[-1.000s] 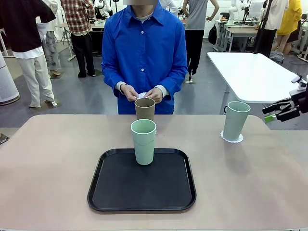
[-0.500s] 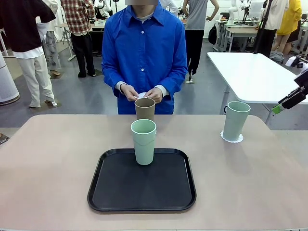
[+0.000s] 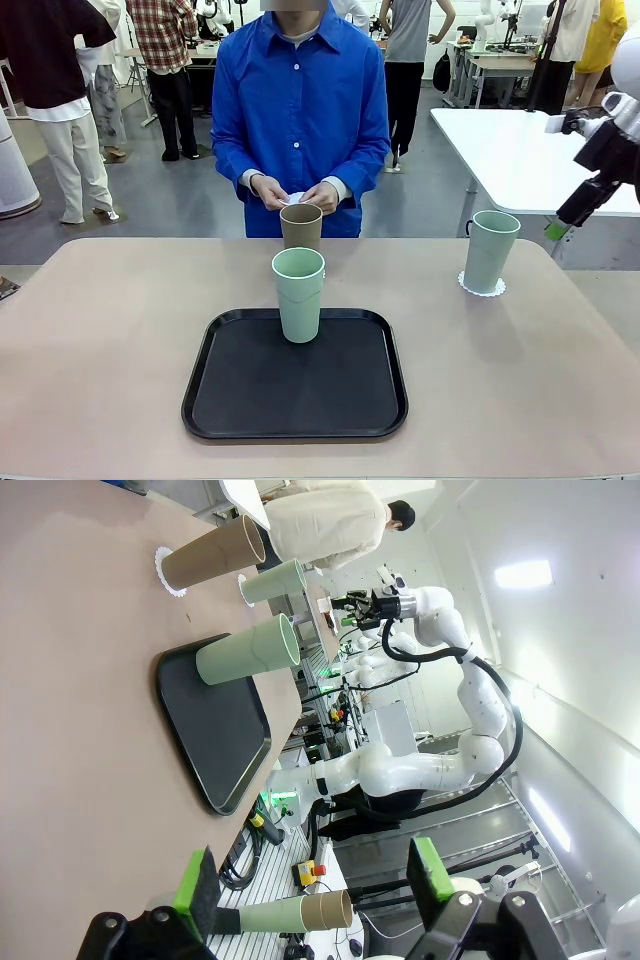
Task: Place coasters on the table and set cups on them.
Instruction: Take one Reusable plastic cup from the Flat Tray and place it on a coaster set by the human.
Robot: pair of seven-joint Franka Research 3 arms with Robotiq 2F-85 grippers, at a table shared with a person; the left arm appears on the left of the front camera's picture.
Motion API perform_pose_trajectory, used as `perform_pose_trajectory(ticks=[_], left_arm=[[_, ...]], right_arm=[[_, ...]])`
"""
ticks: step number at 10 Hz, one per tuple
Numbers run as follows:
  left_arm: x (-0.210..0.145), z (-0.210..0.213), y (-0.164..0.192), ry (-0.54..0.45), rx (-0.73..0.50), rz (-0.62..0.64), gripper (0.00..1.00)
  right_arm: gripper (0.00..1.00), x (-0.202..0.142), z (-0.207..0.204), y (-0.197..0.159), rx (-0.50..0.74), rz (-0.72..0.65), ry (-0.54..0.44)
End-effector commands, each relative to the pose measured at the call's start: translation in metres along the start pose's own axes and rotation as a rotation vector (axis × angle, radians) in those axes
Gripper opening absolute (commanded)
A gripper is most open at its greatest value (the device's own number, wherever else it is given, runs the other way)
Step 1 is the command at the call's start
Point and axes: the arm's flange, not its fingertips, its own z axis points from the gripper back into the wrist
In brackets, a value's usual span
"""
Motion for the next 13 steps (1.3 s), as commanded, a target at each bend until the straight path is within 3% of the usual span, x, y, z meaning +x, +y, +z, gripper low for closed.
perform_pose_trajectory(ticks=[1, 13], left_arm=[[0.0003, 0.0022, -0.0020, -0.004, -0.003, -0.008, 1.00], [0.0003, 0.0022, -0.0020, -0.004, -0.003, -0.008, 1.00]], right_arm=[[1.00, -0.0081, 0.0048, -0.0079, -0.012, -0.006, -0.006], [1.00, -0.0081, 0.0048, -0.0079, -0.012, -0.006, -0.006]])
